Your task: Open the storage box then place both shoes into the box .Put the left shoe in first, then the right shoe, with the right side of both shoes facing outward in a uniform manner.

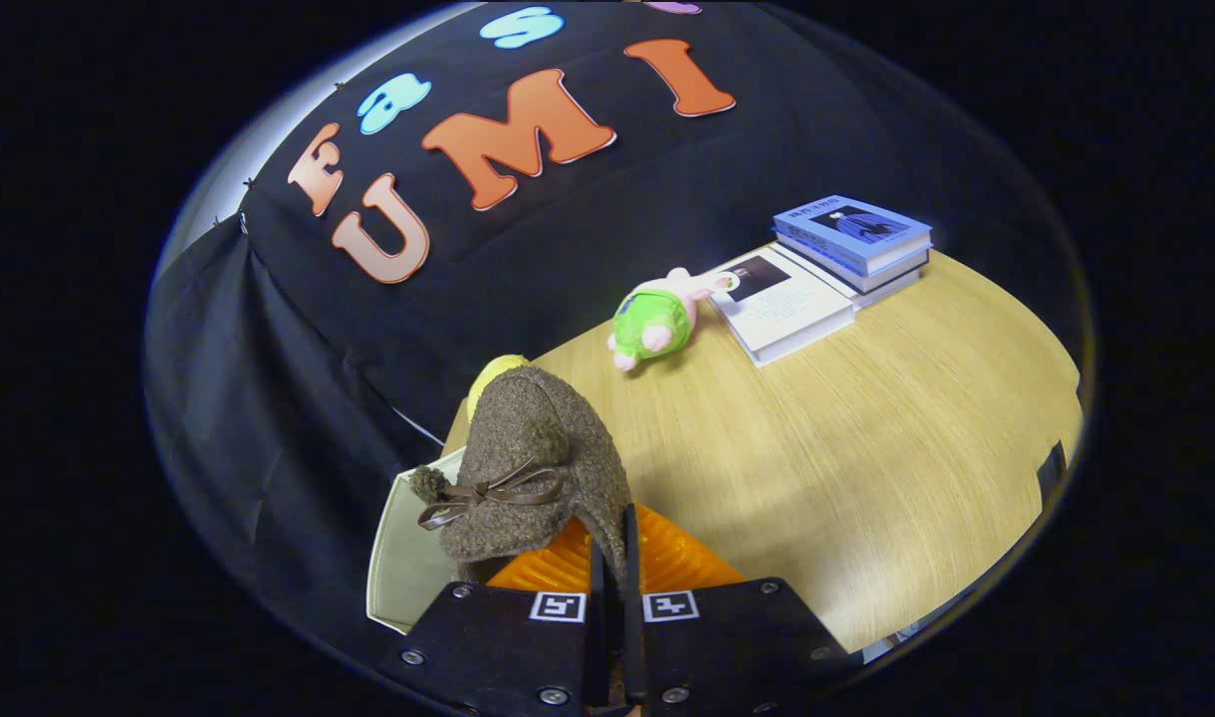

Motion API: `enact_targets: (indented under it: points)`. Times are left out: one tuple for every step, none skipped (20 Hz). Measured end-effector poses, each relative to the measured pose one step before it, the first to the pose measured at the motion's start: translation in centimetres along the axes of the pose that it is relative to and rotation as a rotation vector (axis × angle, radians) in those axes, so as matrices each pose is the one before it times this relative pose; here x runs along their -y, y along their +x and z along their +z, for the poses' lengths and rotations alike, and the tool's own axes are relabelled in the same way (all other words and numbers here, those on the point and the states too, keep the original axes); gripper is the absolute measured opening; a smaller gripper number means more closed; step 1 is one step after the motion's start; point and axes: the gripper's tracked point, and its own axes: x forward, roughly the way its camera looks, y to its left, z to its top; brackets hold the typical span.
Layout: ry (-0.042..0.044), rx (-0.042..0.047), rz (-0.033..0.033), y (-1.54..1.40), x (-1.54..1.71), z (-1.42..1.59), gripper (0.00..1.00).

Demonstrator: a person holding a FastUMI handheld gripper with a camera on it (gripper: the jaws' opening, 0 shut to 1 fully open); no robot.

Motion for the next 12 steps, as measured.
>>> enact_targets:
  points:
    - [-0.00607,-0.00146,0.02035,0.114,-1.339,-0.155,0.07]
    - [-0.00945,-0.00278,0.02132,0.046,-1.408,-0.242,0.07]
    - [-0.00737,-0.00408,0.01886,0.080,-1.285,-0.290,0.07]
    - [-0.01148,-0.00456,0.01694,0.190,-1.196,-0.411,0.07]
    - [-0.01056,-0.00498,0.01423,0.133,-1.195,-0.351,0.07]
    - [-0.01000,-0.00382,0.01229,0.078,-1.072,-0.169,0.07]
    - [-0.00308,-0.00101,0.00899,0.020,-1.041,-0.177,0.07]
    - [-0.00510,0.00216,0.01121,0.215,-1.008,-0.007,0.07]
    - [-0.00190,0.00182,0.01057,0.261,-0.963,-0.098,0.07]
    - [-0.00190,0.00012,0.01043,0.292,-0.964,-0.030,0.07]
    - [0.00398,-0.00042,0.00822,0.401,-0.834,-0.196,0.07]
    - [-0.00316,-0.00395,0.00465,0.461,-0.623,-0.122,0.07]
